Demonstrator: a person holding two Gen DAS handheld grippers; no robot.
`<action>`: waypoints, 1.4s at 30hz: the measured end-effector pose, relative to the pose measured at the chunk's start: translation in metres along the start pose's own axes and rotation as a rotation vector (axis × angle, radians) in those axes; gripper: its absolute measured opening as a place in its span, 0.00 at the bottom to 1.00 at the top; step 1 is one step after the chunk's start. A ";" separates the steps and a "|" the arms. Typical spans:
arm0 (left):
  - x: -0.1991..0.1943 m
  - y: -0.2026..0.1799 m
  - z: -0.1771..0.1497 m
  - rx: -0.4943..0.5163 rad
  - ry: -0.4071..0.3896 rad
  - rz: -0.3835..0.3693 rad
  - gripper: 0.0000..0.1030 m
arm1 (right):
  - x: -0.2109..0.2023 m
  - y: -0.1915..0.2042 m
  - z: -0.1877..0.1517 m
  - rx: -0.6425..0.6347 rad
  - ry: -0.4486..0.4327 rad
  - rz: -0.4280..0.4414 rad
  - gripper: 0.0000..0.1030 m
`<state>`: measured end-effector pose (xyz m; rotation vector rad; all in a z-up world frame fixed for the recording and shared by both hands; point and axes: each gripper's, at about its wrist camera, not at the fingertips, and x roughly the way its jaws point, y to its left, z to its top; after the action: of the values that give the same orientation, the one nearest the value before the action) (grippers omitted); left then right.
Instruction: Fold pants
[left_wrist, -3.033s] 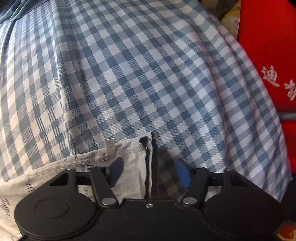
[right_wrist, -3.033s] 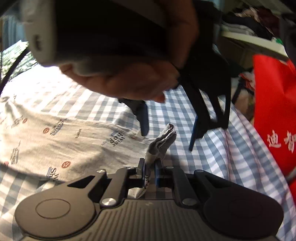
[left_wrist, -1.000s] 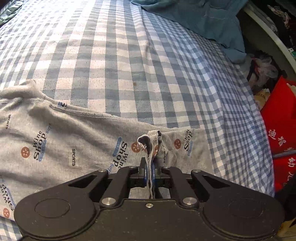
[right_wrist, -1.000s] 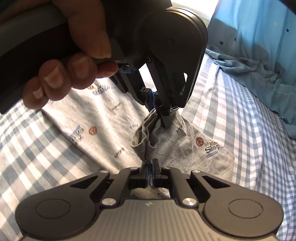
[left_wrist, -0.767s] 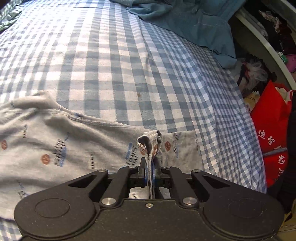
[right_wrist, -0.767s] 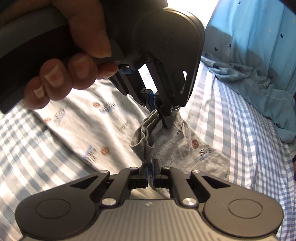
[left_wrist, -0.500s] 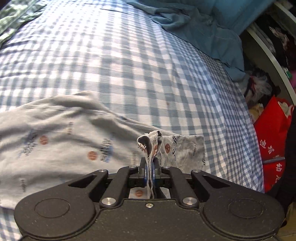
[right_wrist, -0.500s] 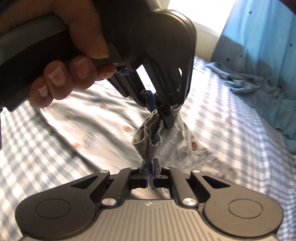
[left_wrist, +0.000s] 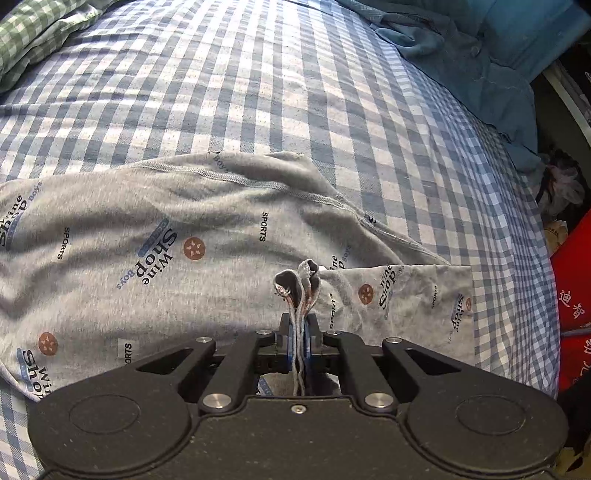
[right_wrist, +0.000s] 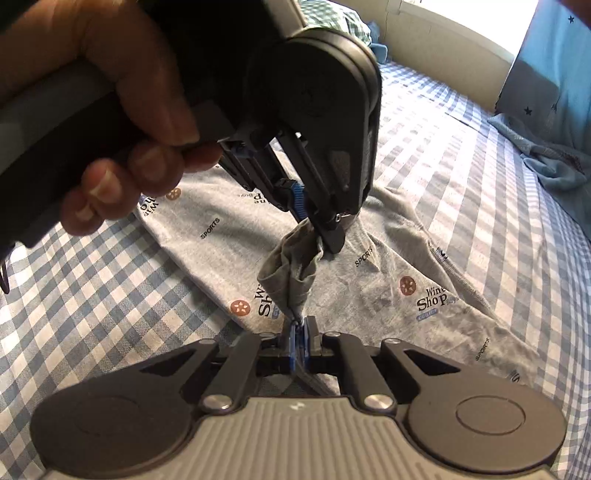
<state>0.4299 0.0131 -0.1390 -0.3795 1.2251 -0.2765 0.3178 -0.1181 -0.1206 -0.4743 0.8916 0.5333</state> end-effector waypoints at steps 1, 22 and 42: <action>0.002 0.001 0.000 -0.001 0.002 0.004 0.07 | -0.001 -0.002 -0.001 0.003 0.001 0.001 0.07; 0.035 0.000 -0.005 -0.057 -0.008 0.285 0.90 | 0.025 -0.145 -0.032 0.286 0.020 -0.231 1.00; 0.040 0.008 -0.021 -0.036 0.003 0.283 0.98 | 0.017 -0.189 -0.073 0.335 0.045 -0.472 1.00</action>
<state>0.4230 0.0013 -0.1825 -0.2323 1.2713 -0.0114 0.3993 -0.3035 -0.1433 -0.3734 0.8554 -0.0590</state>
